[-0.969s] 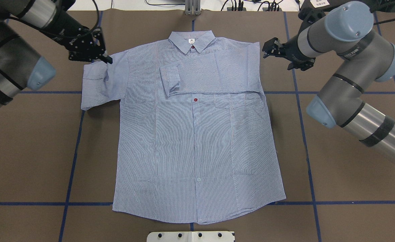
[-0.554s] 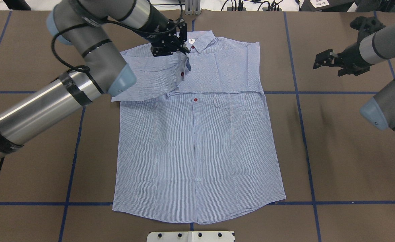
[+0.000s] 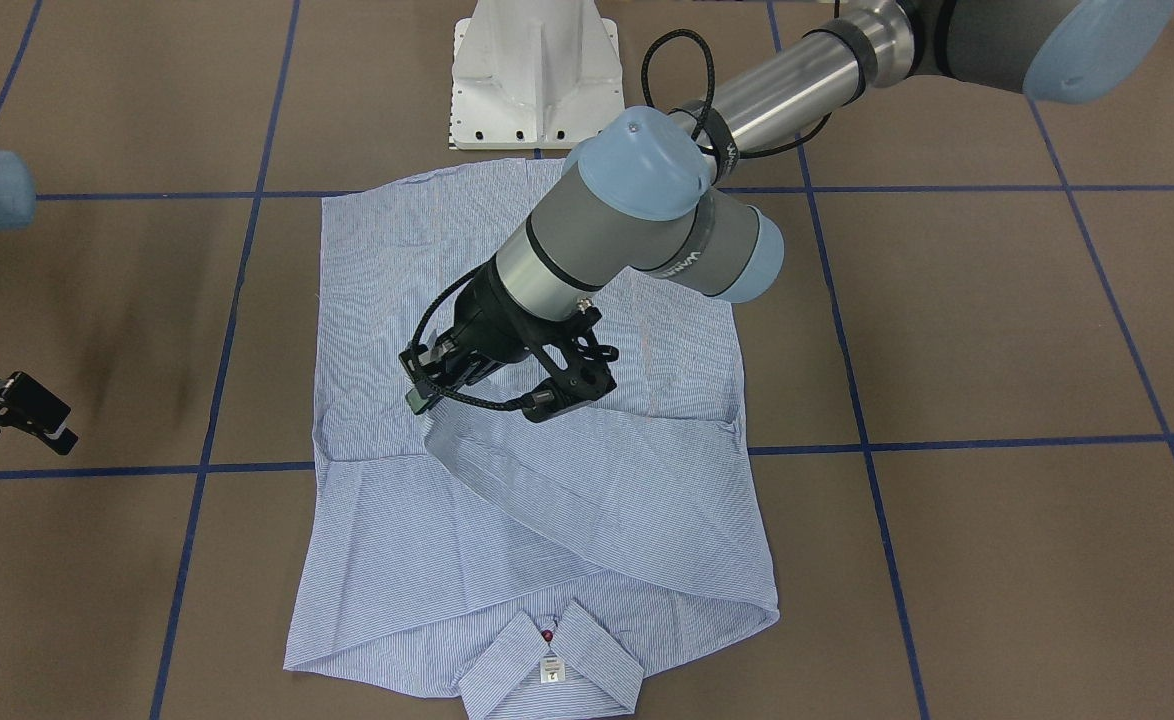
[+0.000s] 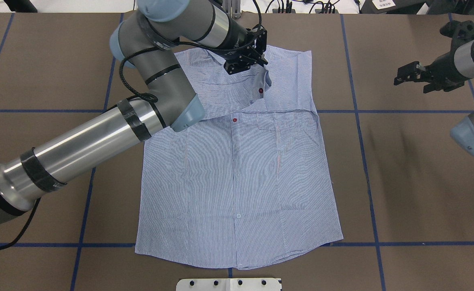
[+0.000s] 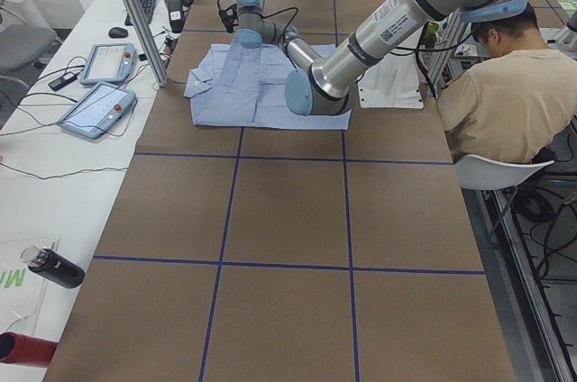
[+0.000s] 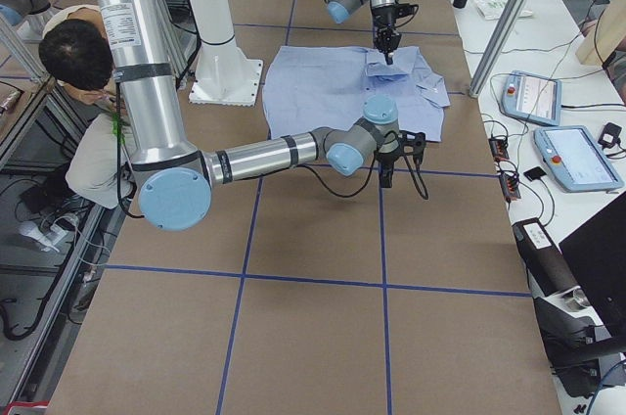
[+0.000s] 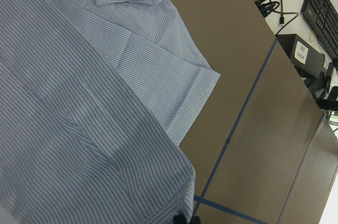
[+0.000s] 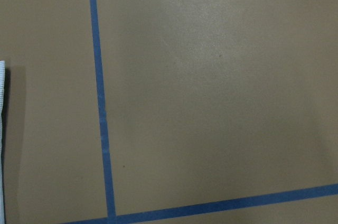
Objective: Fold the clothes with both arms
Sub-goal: 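Fold the held sleeve across the shirt front with the left gripper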
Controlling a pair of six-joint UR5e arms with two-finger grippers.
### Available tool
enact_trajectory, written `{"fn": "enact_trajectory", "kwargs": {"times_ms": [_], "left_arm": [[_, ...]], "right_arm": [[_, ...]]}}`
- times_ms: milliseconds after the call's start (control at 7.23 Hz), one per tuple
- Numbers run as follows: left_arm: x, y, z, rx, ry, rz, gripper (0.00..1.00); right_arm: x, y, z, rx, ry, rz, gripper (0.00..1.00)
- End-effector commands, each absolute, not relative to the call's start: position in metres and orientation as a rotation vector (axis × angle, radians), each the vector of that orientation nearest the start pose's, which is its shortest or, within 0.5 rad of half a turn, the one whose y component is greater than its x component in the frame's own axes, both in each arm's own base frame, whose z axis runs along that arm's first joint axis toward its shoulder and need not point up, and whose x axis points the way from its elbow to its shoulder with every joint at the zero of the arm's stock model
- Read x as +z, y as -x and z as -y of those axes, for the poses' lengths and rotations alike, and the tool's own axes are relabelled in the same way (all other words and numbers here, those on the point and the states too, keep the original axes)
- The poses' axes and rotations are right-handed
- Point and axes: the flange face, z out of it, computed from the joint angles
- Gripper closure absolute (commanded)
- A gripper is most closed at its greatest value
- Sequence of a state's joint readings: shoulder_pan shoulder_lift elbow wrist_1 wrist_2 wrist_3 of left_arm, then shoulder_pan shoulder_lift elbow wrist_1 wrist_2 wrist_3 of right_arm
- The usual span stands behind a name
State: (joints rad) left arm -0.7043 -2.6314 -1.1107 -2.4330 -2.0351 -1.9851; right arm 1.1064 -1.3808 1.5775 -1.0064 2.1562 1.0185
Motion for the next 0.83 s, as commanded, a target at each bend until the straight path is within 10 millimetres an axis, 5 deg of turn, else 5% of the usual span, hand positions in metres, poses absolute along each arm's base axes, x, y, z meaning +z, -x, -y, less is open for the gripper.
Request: {"fn": "enact_trajectory", "kwargs": {"times_ms": [0, 277, 415, 554, 692], "left_arm": [[0.063, -0.560, 0.574, -0.574, 0.173, -1.486, 1.00], [0.062, -0.563, 0.572, -0.588, 0.150, -1.495, 0.97], [0.059, -0.568, 0.568, -0.596, 0.127, -1.513, 0.25], [0.054, -0.568, 0.566, -0.603, 0.112, -1.526, 0.01], [0.049, -0.564, 0.565, -0.600, 0.109, -1.536, 0.01]], "right_arm": [[0.498, 0.196, 0.567, 0.298, -0.164, 0.907, 0.00], [0.497, 0.197, 0.567, 0.302, -0.163, 0.907, 0.00], [0.495, 0.197, 0.567, 0.302, -0.165, 0.911, 0.00], [0.490, 0.196, 0.566, 0.303, -0.171, 0.919, 0.00], [0.481, 0.196, 0.564, 0.345, -0.159, 0.935, 0.00]]}}
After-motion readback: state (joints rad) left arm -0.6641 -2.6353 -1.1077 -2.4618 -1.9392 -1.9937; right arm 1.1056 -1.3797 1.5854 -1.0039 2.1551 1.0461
